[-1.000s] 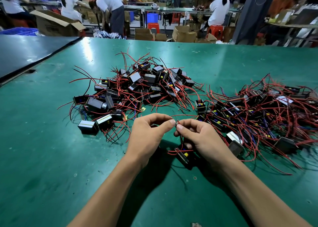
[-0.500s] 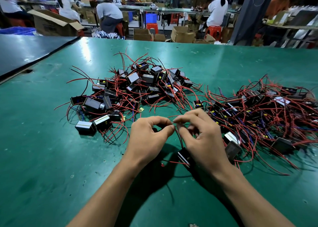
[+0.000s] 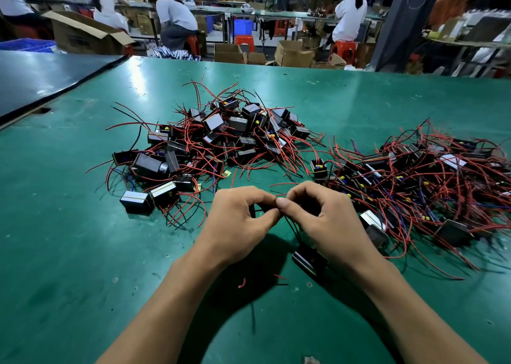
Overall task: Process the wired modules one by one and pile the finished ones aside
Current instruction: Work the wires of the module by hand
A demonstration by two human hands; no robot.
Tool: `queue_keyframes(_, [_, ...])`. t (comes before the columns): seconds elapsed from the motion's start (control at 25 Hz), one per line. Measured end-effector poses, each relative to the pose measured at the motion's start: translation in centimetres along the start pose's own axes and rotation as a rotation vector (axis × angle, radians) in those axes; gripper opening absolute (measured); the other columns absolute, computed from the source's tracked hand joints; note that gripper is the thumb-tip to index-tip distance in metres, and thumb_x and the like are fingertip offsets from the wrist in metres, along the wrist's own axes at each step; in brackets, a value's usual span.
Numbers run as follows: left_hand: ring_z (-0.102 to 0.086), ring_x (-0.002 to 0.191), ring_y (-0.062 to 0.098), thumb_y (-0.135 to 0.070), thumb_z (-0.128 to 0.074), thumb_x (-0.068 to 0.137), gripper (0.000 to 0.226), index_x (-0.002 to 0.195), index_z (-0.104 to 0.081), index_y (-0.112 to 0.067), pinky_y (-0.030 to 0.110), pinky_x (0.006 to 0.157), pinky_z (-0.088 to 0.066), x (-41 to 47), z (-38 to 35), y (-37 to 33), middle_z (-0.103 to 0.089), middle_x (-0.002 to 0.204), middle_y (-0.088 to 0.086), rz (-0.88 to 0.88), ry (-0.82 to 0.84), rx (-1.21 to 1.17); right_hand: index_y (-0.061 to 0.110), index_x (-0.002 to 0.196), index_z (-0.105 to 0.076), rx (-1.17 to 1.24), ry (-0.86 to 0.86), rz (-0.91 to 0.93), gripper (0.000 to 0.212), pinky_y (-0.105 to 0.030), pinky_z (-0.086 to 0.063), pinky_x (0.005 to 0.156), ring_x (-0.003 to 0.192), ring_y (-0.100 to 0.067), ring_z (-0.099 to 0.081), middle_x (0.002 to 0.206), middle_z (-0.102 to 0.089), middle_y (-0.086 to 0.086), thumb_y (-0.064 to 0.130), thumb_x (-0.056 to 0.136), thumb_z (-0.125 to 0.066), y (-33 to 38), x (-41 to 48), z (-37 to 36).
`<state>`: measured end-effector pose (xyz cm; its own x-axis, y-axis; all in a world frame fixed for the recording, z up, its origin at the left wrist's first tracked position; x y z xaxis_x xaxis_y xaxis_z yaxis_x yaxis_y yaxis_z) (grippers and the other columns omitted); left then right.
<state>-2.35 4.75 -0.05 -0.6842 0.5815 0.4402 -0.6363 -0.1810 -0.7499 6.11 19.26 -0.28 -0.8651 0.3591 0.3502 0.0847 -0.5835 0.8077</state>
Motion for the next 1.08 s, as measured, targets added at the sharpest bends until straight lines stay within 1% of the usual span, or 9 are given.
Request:
queue_keyframes(0.16, [-0.046, 0.048, -0.002, -0.009, -0.08, 0.078, 0.007, 0.083, -0.079, -0.015, 0.008, 0.049, -0.029, -0.1, 0.0, 0.0, -0.061, 0.063, -0.018, -0.038, -0.034, 0.009, 0.018, 0.085, -0.066, 0.269, 0.027, -0.205, 0.008, -0.02, -0.04, 0.053, 0.052, -0.007, -0.05, 0.062, -0.064, 0.004, 0.019, 0.09, -0.073, -0.2, 0.3, 0.0])
queue_keyframes(0.28, [-0.043, 0.046, 0.0, -0.011, -0.08, 0.078, 0.004, 0.08, -0.078, -0.015, 0.009, 0.049, -0.028, -0.1, -0.1, 0.0, -0.059, 0.058, -0.017, -0.021, -0.037, 0.004, 0.021, 0.098, -0.065, 0.359, 0.013, -0.23, 0.017, -0.02, -0.046, 0.053, 0.053, -0.012, -0.058, 0.07, -0.071, -0.003, 0.01, 0.088, -0.072, -0.3, 0.3, -0.2])
queue_keyframes(0.48, [-0.035, 0.041, 0.003, -0.015, -0.078, 0.082, 0.0, 0.082, -0.077, -0.015, 0.011, 0.044, -0.025, 0.0, 0.2, 0.7, -0.05, 0.043, -0.019, 0.151, 0.014, -0.125, 0.026, 0.093, -0.078, 0.13, 0.165, -0.064, 0.012, -0.021, -0.054, 0.067, 0.072, -0.004, -0.067, 0.084, -0.076, 0.008, 0.017, 0.087, -0.077, -0.6, 0.1, 1.0])
queue_keyframes(0.56, [-0.031, 0.041, 0.004, -0.017, -0.077, 0.083, 0.003, 0.08, -0.076, -0.016, 0.013, 0.043, -0.024, 0.0, 0.3, 1.0, -0.046, 0.04, -0.016, 0.191, 0.059, -0.169, 0.028, 0.092, -0.078, 0.022, 0.151, 0.015, 0.014, -0.015, -0.05, 0.067, 0.072, 0.002, -0.065, 0.083, -0.075, 0.012, 0.016, 0.084, -0.08, -0.7, 0.2, 1.2])
queue_keyframes(0.72, [-0.039, 0.043, 0.002, -0.014, -0.079, 0.081, 0.002, 0.08, -0.077, -0.015, 0.01, 0.047, -0.028, 0.1, 0.4, 0.9, -0.056, 0.05, -0.019, 0.097, 0.024, -0.103, 0.029, 0.082, -0.074, -0.086, 0.13, 0.072, 0.011, -0.007, -0.04, 0.061, 0.063, 0.003, -0.06, 0.07, -0.069, 0.019, 0.019, 0.086, -0.078, -0.4, 0.3, 1.3])
queue_keyframes(0.84, [-0.047, 0.053, -0.001, -0.012, -0.08, 0.08, 0.004, 0.08, -0.078, -0.015, 0.009, 0.054, -0.031, 0.1, 0.3, 0.6, -0.061, 0.067, -0.014, -0.088, 0.013, 0.054, 0.02, 0.068, -0.07, 0.088, 0.165, -0.204, 0.02, -0.014, -0.036, 0.047, 0.049, -0.004, -0.047, 0.057, -0.058, 0.01, 0.016, 0.088, -0.073, -0.3, 0.4, 1.0])
queue_keyframes(0.96, [-0.048, 0.058, -0.008, -0.01, -0.077, 0.081, 0.004, 0.082, -0.077, -0.014, 0.008, 0.059, -0.032, -0.1, -0.2, 0.4, -0.066, 0.074, -0.007, -0.198, 0.037, 0.154, 0.014, 0.056, -0.062, 0.662, 0.202, -0.741, 0.03, -0.017, -0.021, 0.036, 0.037, -0.008, -0.033, 0.055, -0.046, 0.002, 0.01, 0.085, -0.064, 0.2, 0.4, 0.2])
queue_keyframes(1.04, [-0.048, 0.057, -0.004, -0.011, -0.077, 0.082, 0.005, 0.082, -0.077, -0.016, 0.011, 0.057, -0.034, 0.0, -0.2, 0.6, -0.067, 0.074, -0.007, -0.172, 0.006, 0.132, 0.015, 0.057, -0.067, 0.761, 0.242, -0.771, 0.032, -0.016, -0.023, 0.034, 0.035, -0.006, -0.035, 0.056, -0.052, 0.003, 0.014, 0.089, -0.065, 0.0, 0.3, 0.4])
queue_keyframes(1.08, [-0.048, 0.054, 0.0, -0.011, -0.078, 0.081, 0.005, 0.081, -0.078, -0.016, 0.013, 0.056, -0.034, 0.1, -0.1, 0.7, -0.066, 0.072, -0.009, -0.116, -0.005, 0.085, 0.016, 0.064, -0.071, 0.653, 0.255, -0.644, 0.026, -0.017, -0.029, 0.034, 0.036, -0.008, -0.041, 0.061, -0.059, 0.003, 0.017, 0.09, -0.069, -0.1, 0.2, 0.7])
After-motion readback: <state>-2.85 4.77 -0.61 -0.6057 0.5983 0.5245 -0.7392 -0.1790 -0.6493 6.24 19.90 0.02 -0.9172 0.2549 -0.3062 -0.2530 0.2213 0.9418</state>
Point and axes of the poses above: each hand's wrist, its own x-axis towards the middle knuckle, its own z-axis out of the back of the hand, y = z × x, the point moved 1 cm from there along x, towards the middle knuckle
